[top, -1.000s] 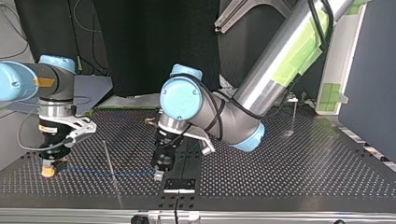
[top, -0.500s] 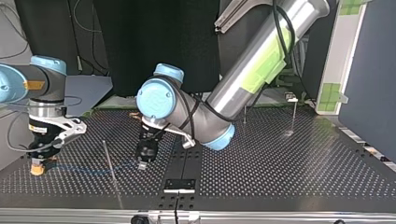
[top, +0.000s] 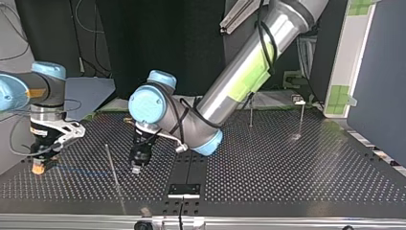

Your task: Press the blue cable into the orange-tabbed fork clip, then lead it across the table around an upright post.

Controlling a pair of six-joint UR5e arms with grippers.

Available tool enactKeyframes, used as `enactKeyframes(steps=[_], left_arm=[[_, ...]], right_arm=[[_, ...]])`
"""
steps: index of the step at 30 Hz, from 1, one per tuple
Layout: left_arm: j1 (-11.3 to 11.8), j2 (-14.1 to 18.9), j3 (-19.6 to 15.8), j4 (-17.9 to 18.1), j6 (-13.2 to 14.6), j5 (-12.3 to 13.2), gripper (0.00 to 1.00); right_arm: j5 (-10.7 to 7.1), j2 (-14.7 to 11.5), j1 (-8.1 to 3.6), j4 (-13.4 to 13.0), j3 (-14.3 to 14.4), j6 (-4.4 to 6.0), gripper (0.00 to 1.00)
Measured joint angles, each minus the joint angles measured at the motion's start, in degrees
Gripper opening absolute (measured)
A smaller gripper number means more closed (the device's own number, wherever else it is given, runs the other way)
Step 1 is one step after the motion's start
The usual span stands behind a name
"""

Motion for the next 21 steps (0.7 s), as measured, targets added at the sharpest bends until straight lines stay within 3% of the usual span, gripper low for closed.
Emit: enactKeyframes(steps=[14,21], left_arm=[[0.38,-2.61,-1.28,0.23,-0.14,0.04,0.00],[0.53,-2.62,-4.58,1.83,0.04,0.05,0.00]], right_arm=[[-1.60,3.66,-0.02,-0.22,1.22,0.04,0.00],[-3.00,5.75,0.60,-0.28,2.16,-0.14,0.00]])
